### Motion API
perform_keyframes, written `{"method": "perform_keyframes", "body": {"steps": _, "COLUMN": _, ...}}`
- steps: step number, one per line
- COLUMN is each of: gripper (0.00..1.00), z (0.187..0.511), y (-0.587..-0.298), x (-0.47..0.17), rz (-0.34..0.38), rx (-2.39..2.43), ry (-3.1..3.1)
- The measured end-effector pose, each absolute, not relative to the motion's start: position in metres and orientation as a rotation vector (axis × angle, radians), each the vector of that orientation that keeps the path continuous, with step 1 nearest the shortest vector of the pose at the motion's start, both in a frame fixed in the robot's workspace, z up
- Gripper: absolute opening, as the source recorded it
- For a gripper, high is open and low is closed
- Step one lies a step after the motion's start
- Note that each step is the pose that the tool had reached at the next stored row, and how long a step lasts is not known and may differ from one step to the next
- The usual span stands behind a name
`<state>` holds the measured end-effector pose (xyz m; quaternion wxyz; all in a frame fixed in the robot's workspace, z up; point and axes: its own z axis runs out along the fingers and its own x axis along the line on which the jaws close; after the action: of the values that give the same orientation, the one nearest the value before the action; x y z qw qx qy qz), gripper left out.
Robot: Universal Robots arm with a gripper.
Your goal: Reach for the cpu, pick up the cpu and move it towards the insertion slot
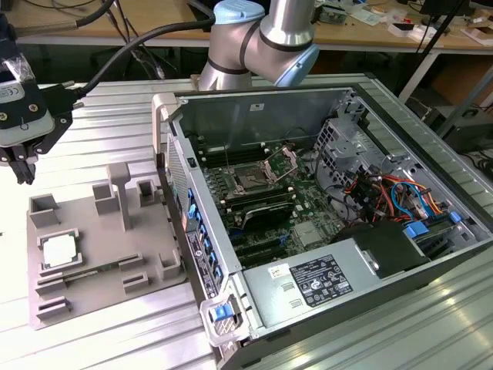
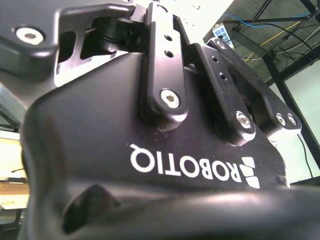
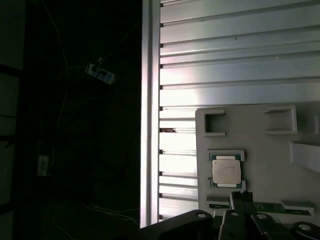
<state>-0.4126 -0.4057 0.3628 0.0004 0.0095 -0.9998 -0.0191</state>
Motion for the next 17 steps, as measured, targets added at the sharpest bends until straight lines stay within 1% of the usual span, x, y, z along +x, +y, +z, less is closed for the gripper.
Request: {"method": "perform_keyframes", "body": {"steps": 17, "gripper": 0.11, "z": 0.360, "y": -0.406, "x": -0.426, "rz": -0.060, "rx": 0.030, "ry": -3.140}}
